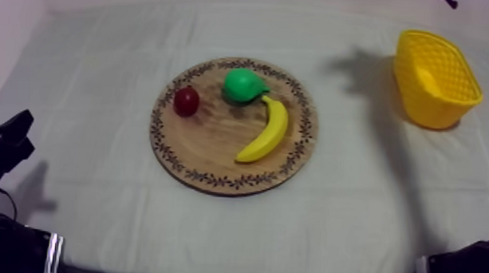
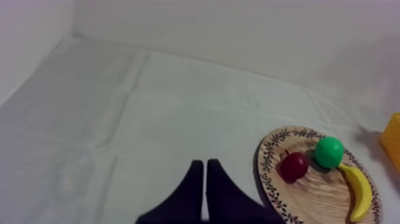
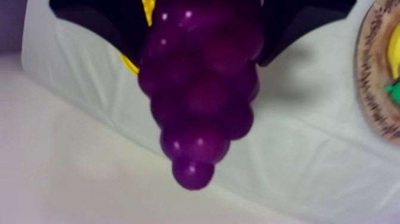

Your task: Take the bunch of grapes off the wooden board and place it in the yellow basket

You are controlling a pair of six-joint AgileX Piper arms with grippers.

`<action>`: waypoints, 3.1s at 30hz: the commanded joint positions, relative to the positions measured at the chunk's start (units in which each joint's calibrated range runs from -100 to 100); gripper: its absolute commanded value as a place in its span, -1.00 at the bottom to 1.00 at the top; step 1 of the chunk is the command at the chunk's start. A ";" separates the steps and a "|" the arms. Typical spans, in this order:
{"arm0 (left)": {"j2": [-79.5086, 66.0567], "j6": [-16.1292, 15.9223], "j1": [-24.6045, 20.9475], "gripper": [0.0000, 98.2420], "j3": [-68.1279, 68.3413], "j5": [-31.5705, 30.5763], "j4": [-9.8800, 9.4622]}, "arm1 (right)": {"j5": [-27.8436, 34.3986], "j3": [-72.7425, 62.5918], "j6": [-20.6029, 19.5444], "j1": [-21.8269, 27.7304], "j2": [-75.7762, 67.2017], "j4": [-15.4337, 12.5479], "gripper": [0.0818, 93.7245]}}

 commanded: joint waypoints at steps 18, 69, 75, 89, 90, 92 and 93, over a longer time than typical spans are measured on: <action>0.00 0.00 -0.01 -1.00 -0.04 -0.03 -0.04 | -4.62 9.79 -3.05 9.65 4.47 -2.55 -0.23; 0.00 0.04 -0.01 -1.00 -0.04 -0.03 -0.04 | -30.62 38.68 5.32 13.15 -23.68 -6.51 0.13; 0.00 0.05 -0.01 -1.00 -0.04 -0.03 -0.04 | -34.31 50.63 3.84 12.18 -36.19 -5.50 0.01; 0.00 0.05 -0.01 -1.00 -0.04 -0.03 -0.04 | -38.21 77.41 0.49 9.08 -67.39 -4.32 -0.16; 0.00 0.05 -0.01 -1.00 -0.04 -0.03 -0.04 | -38.03 78.88 0.07 8.85 -69.56 -4.10 -0.18; 0.00 0.05 -0.01 -1.00 -0.04 -0.03 -0.04 | -37.47 81.59 -0.63 8.41 -73.71 -3.79 -0.23; 0.00 0.05 -0.01 -1.00 -0.04 -0.03 -0.04 | -37.03 82.75 -1.00 8.20 -75.66 -3.65 -0.26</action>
